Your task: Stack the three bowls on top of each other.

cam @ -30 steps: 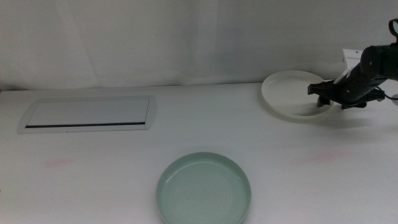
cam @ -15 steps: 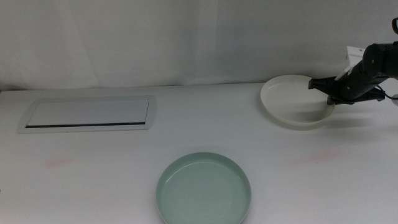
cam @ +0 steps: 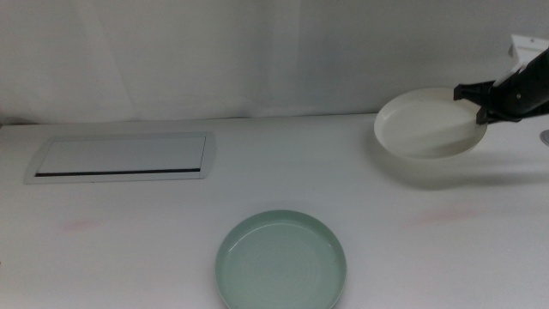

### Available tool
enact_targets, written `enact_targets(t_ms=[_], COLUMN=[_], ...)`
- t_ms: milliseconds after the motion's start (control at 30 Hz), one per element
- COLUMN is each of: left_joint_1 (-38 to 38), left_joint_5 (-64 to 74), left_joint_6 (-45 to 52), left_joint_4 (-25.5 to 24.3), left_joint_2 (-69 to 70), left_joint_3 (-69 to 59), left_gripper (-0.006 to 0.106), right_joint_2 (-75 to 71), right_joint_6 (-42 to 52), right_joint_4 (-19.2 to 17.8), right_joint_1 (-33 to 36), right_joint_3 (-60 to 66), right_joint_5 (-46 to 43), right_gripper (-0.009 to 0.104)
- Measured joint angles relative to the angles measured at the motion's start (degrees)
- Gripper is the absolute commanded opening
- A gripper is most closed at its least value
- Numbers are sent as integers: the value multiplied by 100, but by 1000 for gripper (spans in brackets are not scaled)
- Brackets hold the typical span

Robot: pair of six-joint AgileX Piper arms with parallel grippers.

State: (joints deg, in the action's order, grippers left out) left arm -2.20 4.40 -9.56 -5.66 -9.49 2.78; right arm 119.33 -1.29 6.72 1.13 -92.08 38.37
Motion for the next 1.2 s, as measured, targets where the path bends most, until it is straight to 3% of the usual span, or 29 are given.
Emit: enact_targets(t_ms=[233, 567, 833, 1200], left_joint_1=[0, 0, 0, 0], left_joint_5=[11, 11, 11, 11], left_joint_6=[0, 0, 0, 0], left_joint_4=[0, 0, 0, 0], left_joint_2=[0, 0, 0, 0], left_joint_3=[0, 0, 0, 0], left_gripper=[-3, -3, -3, -3], right_joint_2=[-1037, -2395, -3306, -3048], right_joint_6=[496, 965, 973, 713], right_joint_4=[84, 564, 647, 795], right_joint_1=[0, 203, 1231, 2743], right_joint_3=[0, 430, 1223, 2031], right_joint_5=[789, 1420, 1467, 946], right_gripper=[-2, -2, -2, -2])
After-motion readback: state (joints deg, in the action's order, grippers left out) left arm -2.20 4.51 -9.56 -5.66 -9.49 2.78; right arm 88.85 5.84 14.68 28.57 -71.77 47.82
